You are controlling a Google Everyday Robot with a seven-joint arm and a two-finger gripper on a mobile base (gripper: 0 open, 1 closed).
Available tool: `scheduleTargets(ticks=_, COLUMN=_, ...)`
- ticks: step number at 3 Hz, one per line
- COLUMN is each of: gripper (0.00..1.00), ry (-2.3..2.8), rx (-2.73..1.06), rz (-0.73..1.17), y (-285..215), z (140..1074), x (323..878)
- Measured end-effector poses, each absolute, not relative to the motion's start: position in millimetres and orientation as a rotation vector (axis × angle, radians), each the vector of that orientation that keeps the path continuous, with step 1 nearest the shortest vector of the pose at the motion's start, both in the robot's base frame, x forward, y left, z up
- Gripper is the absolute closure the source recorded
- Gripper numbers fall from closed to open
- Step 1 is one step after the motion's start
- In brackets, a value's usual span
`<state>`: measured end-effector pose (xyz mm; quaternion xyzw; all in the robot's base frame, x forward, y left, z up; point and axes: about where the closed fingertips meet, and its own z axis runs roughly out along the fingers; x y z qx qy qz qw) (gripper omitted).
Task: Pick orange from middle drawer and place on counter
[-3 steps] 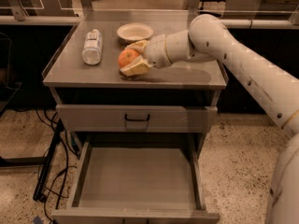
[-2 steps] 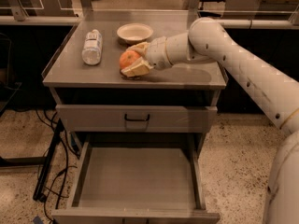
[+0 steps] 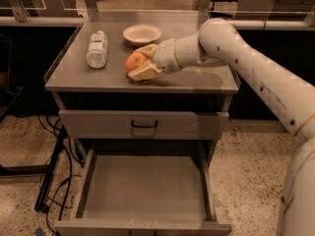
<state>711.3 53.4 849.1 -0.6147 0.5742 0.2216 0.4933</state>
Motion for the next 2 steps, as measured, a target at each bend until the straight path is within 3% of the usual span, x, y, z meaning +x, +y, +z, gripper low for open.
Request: scheduleTargets(ticks=2, gripper=0.11, ry=1.393, rx=-1.491, rz=0.538, y=53.5, z=849.0, x=711.3)
